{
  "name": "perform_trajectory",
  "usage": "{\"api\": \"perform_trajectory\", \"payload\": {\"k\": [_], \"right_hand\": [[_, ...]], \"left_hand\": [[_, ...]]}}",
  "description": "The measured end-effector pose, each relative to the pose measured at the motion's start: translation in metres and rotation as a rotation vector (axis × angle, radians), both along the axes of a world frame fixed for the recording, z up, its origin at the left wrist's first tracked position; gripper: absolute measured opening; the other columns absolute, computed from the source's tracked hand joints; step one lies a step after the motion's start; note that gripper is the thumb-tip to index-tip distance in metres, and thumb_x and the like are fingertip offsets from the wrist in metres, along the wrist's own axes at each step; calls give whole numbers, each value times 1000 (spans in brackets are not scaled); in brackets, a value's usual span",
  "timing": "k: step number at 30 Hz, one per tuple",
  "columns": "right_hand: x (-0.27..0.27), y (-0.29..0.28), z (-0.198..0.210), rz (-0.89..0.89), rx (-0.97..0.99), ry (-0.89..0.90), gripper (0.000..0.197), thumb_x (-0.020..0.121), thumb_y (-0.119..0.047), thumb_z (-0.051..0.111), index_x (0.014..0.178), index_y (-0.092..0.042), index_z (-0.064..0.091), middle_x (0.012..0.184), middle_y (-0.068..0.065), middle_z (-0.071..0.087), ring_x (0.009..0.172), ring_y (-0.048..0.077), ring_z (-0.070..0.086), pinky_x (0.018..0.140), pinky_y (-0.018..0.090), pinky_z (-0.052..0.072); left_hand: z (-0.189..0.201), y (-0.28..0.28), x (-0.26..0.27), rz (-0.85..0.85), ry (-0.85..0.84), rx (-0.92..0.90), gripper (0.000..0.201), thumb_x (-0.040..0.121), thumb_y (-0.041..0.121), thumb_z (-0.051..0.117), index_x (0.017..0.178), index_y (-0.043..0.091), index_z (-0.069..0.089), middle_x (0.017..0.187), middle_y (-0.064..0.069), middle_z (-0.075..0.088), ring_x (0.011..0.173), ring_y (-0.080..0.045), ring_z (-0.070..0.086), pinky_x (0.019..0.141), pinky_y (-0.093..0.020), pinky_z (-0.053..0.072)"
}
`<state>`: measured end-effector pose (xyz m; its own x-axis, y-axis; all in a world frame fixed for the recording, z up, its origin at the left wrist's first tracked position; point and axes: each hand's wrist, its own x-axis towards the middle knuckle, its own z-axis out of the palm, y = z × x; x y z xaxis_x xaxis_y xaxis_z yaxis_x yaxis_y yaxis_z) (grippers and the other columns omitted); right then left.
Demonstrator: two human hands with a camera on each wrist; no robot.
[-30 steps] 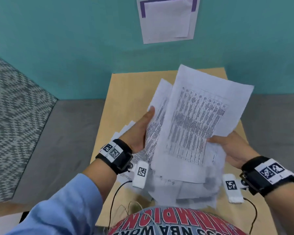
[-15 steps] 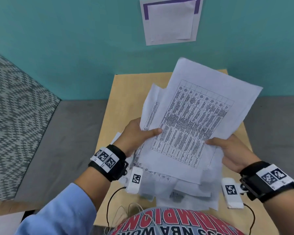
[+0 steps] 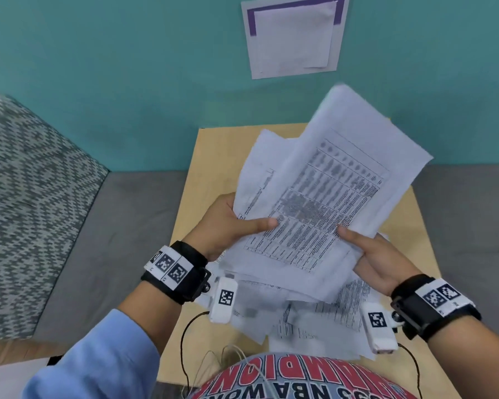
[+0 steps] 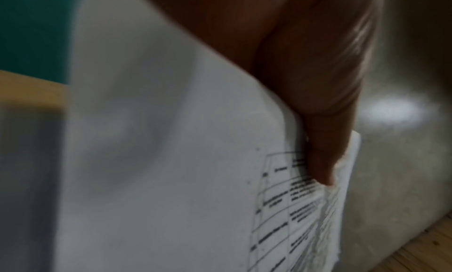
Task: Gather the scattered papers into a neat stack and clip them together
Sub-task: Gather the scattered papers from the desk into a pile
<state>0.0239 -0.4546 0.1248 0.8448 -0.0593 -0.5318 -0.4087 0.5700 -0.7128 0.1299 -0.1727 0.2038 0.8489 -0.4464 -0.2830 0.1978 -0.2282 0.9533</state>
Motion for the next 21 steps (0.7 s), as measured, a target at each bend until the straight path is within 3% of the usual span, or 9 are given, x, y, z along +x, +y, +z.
{"api": "perform_trajectory", "payload": {"k": [3, 6, 10, 13, 14, 16, 19, 21], "right_hand": [[2, 4, 14, -25, -151, -77, 55, 83, -9, 77, 136, -7, 65, 131, 14, 74, 126, 32, 68, 107, 54, 53], [4, 3, 27, -39, -409, -180, 55, 82, -6, 82, 135, -11, 66, 129, 5, 77, 120, 24, 73, 105, 50, 56], [6, -4, 38, -156, -517, -324, 71, 82, 0, 85, 144, -14, 55, 137, 5, 71, 126, 24, 69, 104, 47, 56], [6, -11, 40, -128, -427, -308, 61, 82, -2, 81, 138, -14, 62, 133, 5, 74, 123, 25, 71, 105, 49, 56], [5, -13, 39, -70, -427, -268, 58, 80, -6, 82, 135, -12, 66, 130, 4, 76, 120, 24, 73, 107, 52, 54], [4, -15, 35, 10, -508, -212, 54, 79, -9, 85, 130, -11, 70, 125, 2, 79, 115, 21, 75, 107, 51, 54], [0, -11, 42, -90, -593, -248, 35, 81, -6, 85, 112, -17, 76, 109, -3, 83, 105, 18, 78, 90, 33, 63], [-5, -10, 49, -157, -651, -311, 23, 81, -9, 85, 99, -20, 77, 96, -11, 83, 96, 12, 79, 81, 19, 61]], "left_hand": [[-5, 6, 7, 122, -10, 11, 49, 78, 13, 92, 124, 10, 75, 119, -5, 83, 111, -23, 79, 103, -51, 61], [-10, 7, 7, 183, -64, 56, 50, 76, 16, 94, 121, 20, 73, 120, 0, 82, 111, -20, 79, 102, -55, 61], [-12, 4, 3, 204, -180, 18, 88, 77, 14, 95, 151, 22, 47, 144, 6, 67, 132, -13, 67, 110, -47, 57], [-21, 6, 11, 176, -117, -71, 108, 78, 14, 96, 164, 29, 33, 161, 3, 54, 146, -18, 56, 118, -48, 48], [-25, 7, 13, 176, -63, -57, 107, 78, 16, 97, 163, 29, 35, 160, 2, 56, 145, -20, 58, 119, -52, 48], [-31, 8, 13, 169, 5, 24, 86, 79, 14, 95, 153, 17, 51, 144, -1, 71, 129, -20, 70, 111, -57, 55], [-31, 9, 8, 160, -32, 66, 44, 84, 9, 88, 126, 9, 74, 119, -4, 83, 109, -21, 80, 102, -51, 62], [-26, 7, 5, 212, -75, -41, 37, 85, 5, 86, 121, 7, 77, 117, -7, 83, 109, -24, 80, 99, -44, 64]]}}
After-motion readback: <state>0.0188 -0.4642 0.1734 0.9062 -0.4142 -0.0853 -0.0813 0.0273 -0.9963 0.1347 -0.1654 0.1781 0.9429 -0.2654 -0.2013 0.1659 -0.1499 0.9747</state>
